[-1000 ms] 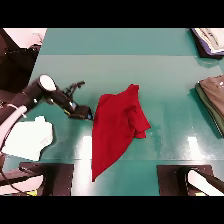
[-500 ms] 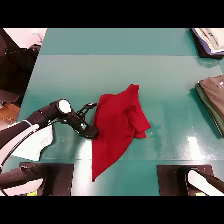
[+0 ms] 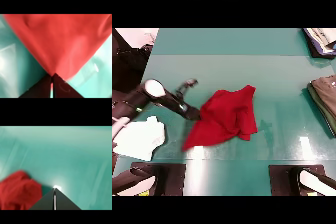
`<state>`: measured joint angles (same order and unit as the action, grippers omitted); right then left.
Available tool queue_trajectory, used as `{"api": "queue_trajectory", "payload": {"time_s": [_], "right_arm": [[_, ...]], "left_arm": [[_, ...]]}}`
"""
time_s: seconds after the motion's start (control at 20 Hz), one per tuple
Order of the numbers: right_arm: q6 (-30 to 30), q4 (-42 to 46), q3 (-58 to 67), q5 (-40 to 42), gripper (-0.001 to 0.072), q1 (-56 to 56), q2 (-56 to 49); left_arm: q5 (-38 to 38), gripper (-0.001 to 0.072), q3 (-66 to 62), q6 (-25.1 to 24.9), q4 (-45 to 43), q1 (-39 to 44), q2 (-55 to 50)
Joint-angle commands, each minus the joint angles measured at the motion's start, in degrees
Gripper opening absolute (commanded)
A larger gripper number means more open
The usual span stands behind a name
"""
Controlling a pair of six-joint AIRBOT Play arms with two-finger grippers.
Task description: Fold the shirts.
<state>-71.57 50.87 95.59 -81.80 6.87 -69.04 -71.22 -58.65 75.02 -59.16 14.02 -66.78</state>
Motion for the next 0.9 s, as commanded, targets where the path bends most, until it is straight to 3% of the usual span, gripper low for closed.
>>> {"api": "queue_trajectory", "payload": {"time_s": [0.0, 0.1, 0.15, 0.2, 0.25, 0.5, 0.85], "right_arm": [[0.00, -0.13, 0.00, -3.74, 0.0016, -6.36, -6.84], [0.00, 0.33, 0.00, -1.38, 0.0036, -11.63, -12.26], [0.00, 0.28, 0.00, 0.68, 0.0253, -13.86, -15.39], [0.00, 0.20, 0.00, 2.64, 0.0521, -15.89, -18.51], [0.00, 0.07, 0.02, 4.24, 0.0639, -17.40, -21.42], [-0.02, -0.74, 0.09, 8.52, 0.0633, -23.54, -34.51], [0.02, -12.35, 0.11, 15.72, 0.0611, -30.84, -43.87]], "left_arm": [[-2.08, 0.0024, -8.98, -0.28, -6.47, -6.91, 3.32], [-2.01, 0.0024, -12.15, -0.26, -9.55, -8.24, 3.34], [-1.88, 0.0024, -12.87, -0.28, -10.99, -8.22, 3.34], [-1.86, 0.0024, -13.09, -0.26, -11.15, -8.22, 3.34], [-2.03, 0.0024, -13.07, -0.26, -11.21, -8.22, 3.32], [-2.40, 0.0024, -13.07, 0.02, -11.13, -8.22, 3.32], [-1.90, 0.0024, -13.07, 0.20, -9.92, -8.22, 3.32]]}}
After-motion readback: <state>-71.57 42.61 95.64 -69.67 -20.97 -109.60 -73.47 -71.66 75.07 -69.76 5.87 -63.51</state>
